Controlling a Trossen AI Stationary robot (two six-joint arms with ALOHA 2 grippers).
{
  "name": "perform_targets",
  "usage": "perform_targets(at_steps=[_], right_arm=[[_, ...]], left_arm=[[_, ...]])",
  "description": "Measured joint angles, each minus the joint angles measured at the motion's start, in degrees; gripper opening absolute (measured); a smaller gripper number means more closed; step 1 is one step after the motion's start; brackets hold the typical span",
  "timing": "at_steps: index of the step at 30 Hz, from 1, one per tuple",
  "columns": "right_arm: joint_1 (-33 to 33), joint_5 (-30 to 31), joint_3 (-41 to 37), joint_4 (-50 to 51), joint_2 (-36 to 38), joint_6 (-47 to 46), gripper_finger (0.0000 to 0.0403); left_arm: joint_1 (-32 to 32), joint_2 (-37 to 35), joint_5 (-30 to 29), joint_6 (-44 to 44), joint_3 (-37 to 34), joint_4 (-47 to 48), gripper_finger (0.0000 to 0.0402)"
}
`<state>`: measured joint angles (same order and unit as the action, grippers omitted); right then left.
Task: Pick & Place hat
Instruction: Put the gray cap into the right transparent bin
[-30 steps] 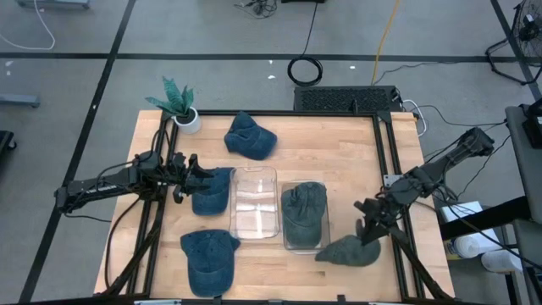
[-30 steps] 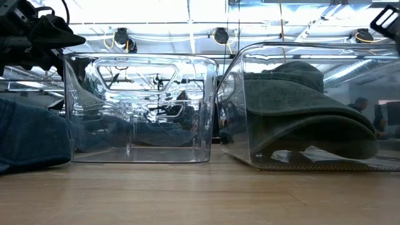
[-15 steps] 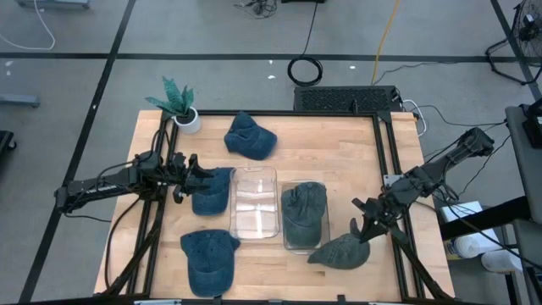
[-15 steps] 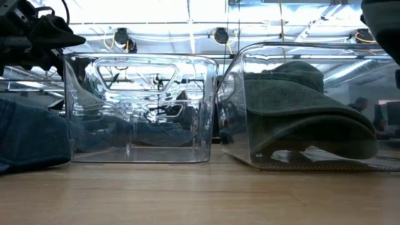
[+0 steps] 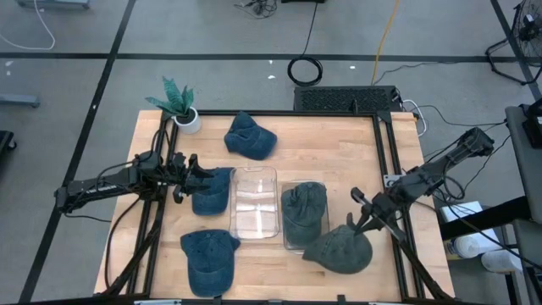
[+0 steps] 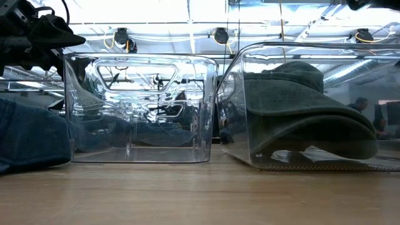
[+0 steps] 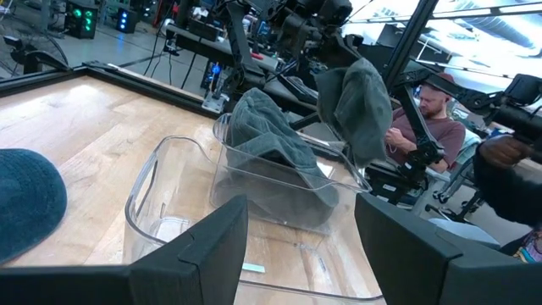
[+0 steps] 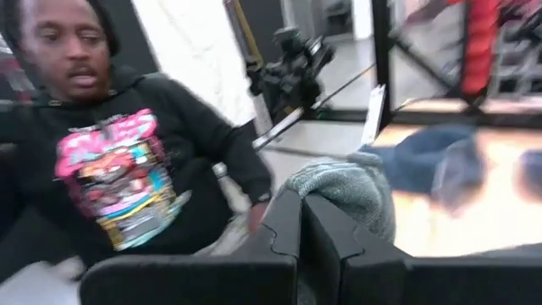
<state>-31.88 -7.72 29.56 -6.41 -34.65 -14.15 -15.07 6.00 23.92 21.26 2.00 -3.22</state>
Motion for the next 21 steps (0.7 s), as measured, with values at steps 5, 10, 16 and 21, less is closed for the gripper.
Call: perform_targets(at_steps=[5,10,16,21], right_arm=[[0.0,7.4,0.0,-3.5,0.0,6.0,0.0],[0.0,13.6,0.0,-10.4,-0.8,11.5,0.0],[0.0,20.6,0.0,-18.7,-4.2,19.9,0.0],[0.0,26.4,0.0,-24.4,-8.1,25.8,0.0]], left_arm=[[0.0,0.0,0.0,0.0,0.0,0.0,0.0228],[0.0,0.0,0.0,0.0,0.0,0.0,0.0228],[0.0,0.0,0.0,0.0,0.0,0.0,0.0228],[0.0,0.0,0.0,0.0,0.0,0.0,0.0228]])
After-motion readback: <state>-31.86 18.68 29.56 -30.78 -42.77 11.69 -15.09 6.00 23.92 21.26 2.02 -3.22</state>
